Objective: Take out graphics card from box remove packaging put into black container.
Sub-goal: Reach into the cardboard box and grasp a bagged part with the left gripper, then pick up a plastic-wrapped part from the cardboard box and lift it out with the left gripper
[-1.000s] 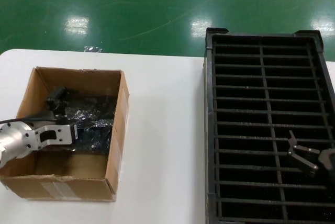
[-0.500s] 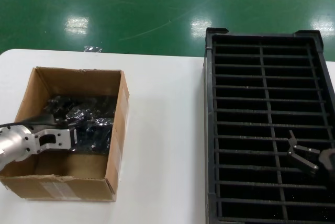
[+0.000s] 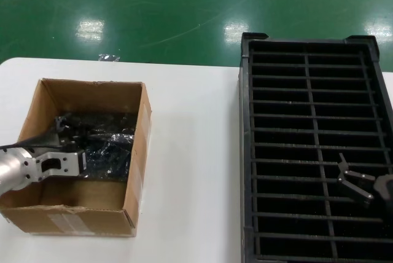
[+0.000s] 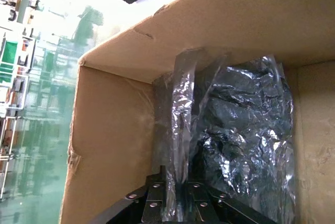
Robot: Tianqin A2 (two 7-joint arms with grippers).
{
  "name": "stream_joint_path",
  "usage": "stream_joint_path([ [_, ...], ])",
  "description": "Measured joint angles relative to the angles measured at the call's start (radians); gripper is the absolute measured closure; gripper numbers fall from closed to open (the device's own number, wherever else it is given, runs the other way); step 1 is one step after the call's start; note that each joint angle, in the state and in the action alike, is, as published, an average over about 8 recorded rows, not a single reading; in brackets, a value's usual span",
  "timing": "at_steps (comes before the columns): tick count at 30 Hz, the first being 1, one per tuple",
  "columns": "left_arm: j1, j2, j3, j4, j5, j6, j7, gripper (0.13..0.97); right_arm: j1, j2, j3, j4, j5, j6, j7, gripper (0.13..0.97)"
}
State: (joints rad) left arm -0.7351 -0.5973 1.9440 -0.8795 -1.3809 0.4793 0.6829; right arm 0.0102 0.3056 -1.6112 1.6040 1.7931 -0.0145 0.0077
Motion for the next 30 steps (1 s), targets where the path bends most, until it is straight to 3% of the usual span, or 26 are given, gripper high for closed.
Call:
stream_joint_path([
  [7, 0.019, -0.014, -0.007, -0.038, 0.004, -0.016, -0.013, 0.912, 0.0, 0.0, 0.0, 0.0, 0.0, 0.0, 0.0, 0.129],
  [11, 0.049, -0.033, -0.018, -0.106, 0.013, -0.032, -0.031, 0.947, 0.0, 0.0, 0.0, 0.0, 0.0, 0.0, 0.0, 0.129],
  [19, 0.161, -0.108, -0.075, -0.352, 0.112, -0.063, -0.148, 0.956, 0.0, 0.0, 0.0, 0.0, 0.0, 0.0, 0.0, 0.129],
  [26, 0.302, -0.172, -0.194, -0.609, 0.236, -0.043, -0.291, 0.958, 0.0, 0.0, 0.0, 0.0, 0.0, 0.0, 0.0, 0.129],
  [30, 0.394, -0.202, -0.268, -0.756, 0.277, -0.027, -0.354, 0.958, 0.0, 0.0, 0.0, 0.0, 0.0, 0.0, 0.0, 0.129],
])
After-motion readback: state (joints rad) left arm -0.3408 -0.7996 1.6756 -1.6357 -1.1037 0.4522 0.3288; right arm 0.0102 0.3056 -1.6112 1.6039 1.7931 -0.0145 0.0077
